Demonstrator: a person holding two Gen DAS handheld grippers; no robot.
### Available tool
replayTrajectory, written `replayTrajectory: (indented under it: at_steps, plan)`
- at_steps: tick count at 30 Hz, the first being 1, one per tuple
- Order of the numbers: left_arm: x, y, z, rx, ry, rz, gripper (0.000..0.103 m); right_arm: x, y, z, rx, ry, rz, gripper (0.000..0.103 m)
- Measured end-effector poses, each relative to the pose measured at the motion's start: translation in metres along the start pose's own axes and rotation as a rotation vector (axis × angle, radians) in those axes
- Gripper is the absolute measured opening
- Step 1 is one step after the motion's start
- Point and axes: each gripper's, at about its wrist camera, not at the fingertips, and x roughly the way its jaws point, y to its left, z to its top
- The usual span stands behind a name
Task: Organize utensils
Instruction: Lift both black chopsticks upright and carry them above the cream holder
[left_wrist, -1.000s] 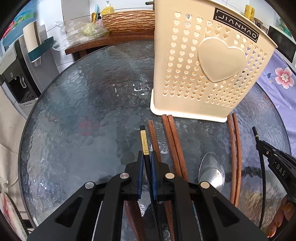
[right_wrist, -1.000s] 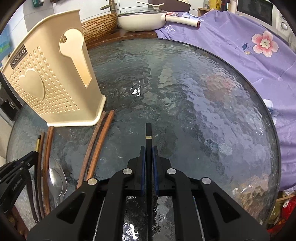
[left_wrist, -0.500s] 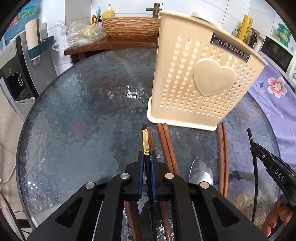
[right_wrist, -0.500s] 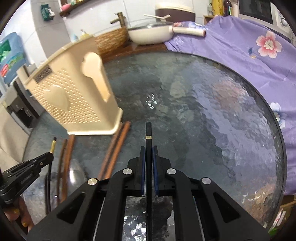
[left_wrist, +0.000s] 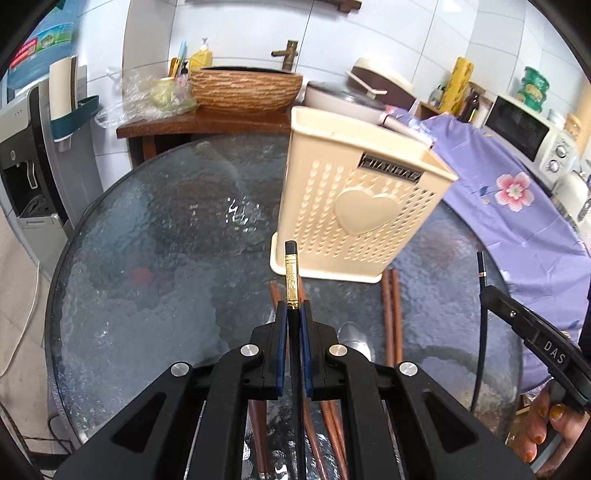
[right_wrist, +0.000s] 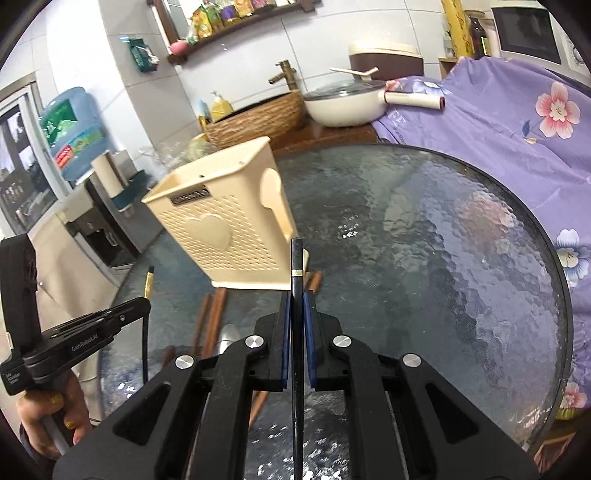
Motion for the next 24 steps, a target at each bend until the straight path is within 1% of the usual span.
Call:
replayTrajectory:
  at_steps: [4,11,15,18,24]
  plan:
    - [-0.014,-0.001,0.001,0.005,-0.02,-0.031,0.007,-0.013,0.005,0.001,-0.018,-0.019,0.017,0.008]
    - [-0.039,-0.003,0.001,0.02,-0.053,-0.077,0.007,-0.034,0.01,0.005,-0.017,-0.042,0.08,0.008]
    - [-0.055,-0.007,-0.002,0.045,-0.086,-0.086,0.007,-0.049,0.021,0.008,-0.053,-0.065,0.102,0.008]
    - [-0.064,-0.008,-0.003,0.048,-0.103,-0.099,0.007,-0.057,0.028,0.007,-0.082,-0.073,0.103,0.008]
    - [-0.079,-0.008,-0.005,0.059,-0.131,-0.112,0.007,-0.07,0.034,0.006,-0.084,-0.09,0.122,0.008]
